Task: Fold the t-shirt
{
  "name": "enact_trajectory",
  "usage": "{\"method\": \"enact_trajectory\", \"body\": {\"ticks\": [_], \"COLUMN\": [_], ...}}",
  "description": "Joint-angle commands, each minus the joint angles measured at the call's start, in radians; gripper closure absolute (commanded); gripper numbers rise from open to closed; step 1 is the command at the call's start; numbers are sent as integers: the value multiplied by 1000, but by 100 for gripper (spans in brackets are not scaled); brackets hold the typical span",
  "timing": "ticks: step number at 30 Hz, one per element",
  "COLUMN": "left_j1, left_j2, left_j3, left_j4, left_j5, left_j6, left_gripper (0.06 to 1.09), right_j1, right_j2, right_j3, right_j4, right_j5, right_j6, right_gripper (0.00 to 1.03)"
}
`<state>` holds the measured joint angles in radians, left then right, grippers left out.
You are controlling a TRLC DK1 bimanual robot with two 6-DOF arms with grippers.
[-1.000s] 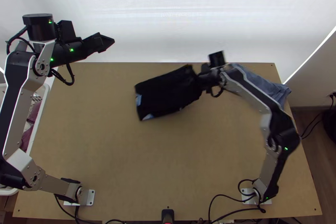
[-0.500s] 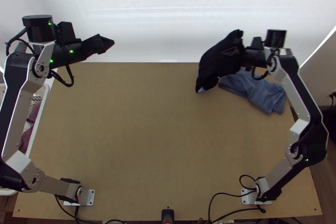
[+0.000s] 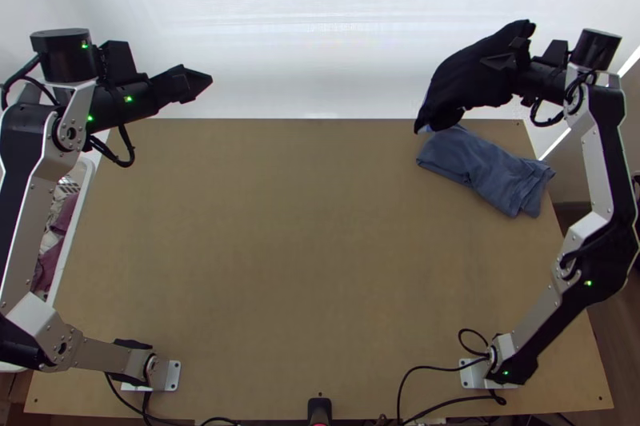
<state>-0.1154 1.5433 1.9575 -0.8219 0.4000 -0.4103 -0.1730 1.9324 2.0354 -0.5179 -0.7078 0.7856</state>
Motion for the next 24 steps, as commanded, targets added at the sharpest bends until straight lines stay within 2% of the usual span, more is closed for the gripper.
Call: {"method": "enact_trajectory", "body": {"ticks": [1,8,14,18,24], "left_j1": [6,8,11,14,11], "left_j2": [-25,-26,-25,-25,-17], "left_j3": [-6,-8,-9,-9,-9], "left_j4": [-5,-5,-5,-3,1], "left_j5": [7,7,7,7,8], "left_j6": [11,11,11,11,10], "left_gripper": [10,10,10,10,10], "right_j1": [-17,-43,-88,-117,-169], "right_j2": [45,77,76,66,45], "right_j3": [45,-11,-75,-112,-218], "right_j4": [-13,-50,-67,-122,-129], "right_j5": [-16,-15,-9,16,73], "right_j6": [18,-6,-63,-154,-275], "right_gripper": [100,100,100,100,100]}}
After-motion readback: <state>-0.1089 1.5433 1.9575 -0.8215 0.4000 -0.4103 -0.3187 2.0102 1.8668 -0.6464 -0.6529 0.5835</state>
